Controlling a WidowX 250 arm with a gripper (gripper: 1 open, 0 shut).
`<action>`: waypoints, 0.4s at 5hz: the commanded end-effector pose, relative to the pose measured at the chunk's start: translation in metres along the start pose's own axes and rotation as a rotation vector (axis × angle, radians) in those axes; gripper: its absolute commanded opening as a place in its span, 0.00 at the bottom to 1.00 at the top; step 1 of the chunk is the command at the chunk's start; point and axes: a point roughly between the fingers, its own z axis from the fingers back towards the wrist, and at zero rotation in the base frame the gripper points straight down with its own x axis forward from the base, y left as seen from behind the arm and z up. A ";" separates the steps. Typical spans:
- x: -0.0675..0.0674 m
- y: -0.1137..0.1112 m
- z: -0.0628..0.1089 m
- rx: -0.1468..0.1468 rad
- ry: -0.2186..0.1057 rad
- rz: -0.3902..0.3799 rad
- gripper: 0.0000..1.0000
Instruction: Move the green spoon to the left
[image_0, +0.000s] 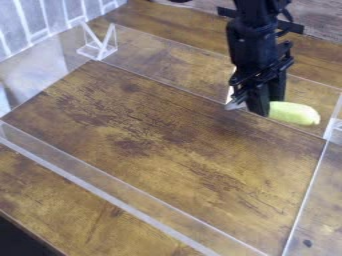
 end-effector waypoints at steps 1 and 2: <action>0.012 -0.026 0.027 -0.072 -0.015 -0.038 0.00; 0.026 -0.018 0.027 -0.076 -0.038 0.020 0.00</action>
